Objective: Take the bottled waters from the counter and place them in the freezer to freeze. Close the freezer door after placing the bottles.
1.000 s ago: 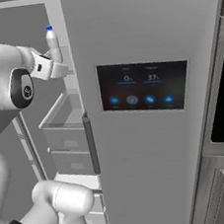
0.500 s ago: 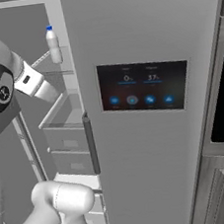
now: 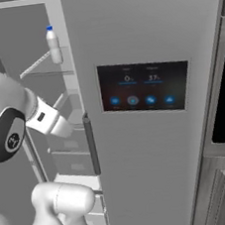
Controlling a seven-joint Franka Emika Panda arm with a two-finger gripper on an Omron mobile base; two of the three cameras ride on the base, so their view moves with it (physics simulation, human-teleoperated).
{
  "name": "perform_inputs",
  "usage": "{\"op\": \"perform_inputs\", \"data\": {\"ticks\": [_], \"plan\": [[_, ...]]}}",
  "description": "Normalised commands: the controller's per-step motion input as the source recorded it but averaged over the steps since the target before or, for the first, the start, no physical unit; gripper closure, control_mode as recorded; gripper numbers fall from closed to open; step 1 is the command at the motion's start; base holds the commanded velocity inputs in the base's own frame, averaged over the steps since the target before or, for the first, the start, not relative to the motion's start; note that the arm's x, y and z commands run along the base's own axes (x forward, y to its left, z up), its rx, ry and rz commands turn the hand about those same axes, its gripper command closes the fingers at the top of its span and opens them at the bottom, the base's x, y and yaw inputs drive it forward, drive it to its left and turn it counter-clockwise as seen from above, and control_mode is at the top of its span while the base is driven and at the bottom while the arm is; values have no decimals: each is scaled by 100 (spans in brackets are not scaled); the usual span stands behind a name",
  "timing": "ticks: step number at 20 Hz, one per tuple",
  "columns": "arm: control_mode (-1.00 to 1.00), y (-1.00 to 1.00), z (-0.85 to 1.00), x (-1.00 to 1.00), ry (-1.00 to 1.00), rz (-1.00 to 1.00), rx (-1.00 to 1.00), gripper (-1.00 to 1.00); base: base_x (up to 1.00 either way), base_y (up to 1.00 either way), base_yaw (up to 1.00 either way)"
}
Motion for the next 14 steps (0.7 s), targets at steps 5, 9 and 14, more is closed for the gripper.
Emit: {"op": "perform_inputs", "data": {"ticks": [5,9,14], "plan": [[100,-4,-34,-35,-12,6,-11,-100,-20,7,1],[100,0,0,0,0,0,0,-100,-100,62,5],[100,0,0,0,0,0,0,-100,-94,99,12]]}}
